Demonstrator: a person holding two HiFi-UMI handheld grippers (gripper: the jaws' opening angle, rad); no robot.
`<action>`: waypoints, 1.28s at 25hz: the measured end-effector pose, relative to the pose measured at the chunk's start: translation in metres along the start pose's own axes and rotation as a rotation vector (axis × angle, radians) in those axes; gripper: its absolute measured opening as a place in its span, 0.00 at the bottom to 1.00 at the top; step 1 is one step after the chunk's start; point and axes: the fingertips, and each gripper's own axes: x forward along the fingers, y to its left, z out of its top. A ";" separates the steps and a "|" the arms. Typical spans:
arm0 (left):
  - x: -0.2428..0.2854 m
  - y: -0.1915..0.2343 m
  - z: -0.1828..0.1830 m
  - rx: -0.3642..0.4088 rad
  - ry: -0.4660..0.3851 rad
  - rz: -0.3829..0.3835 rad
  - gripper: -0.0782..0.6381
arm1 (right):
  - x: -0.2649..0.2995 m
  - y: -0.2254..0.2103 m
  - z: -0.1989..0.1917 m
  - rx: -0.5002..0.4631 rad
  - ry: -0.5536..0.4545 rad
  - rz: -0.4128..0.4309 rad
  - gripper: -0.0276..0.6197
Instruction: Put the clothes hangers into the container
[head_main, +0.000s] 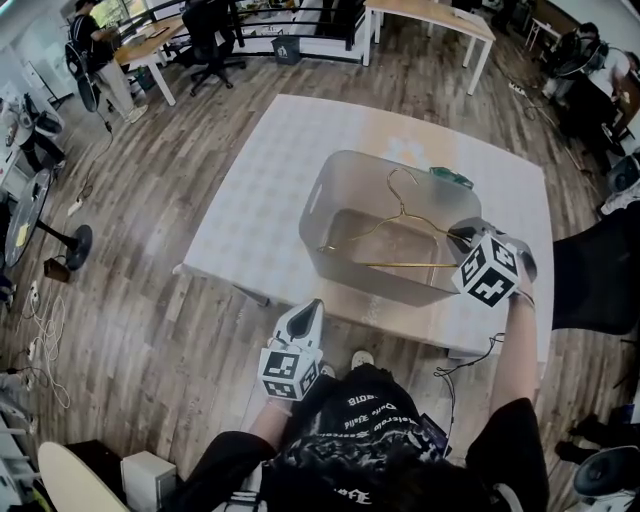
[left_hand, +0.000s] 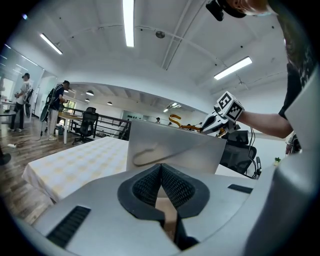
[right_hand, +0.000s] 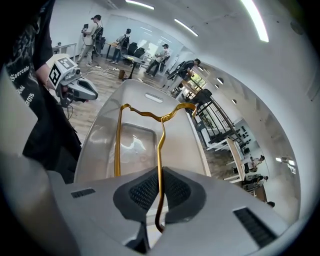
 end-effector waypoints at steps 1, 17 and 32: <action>0.001 0.001 0.001 0.000 -0.001 0.001 0.14 | 0.003 -0.001 0.000 -0.010 0.003 0.008 0.07; -0.011 0.028 0.004 -0.066 -0.010 0.101 0.14 | 0.051 -0.009 0.010 -0.145 0.054 0.108 0.07; -0.010 0.039 -0.002 -0.096 -0.003 0.189 0.14 | 0.098 -0.009 0.022 -0.242 0.066 0.183 0.07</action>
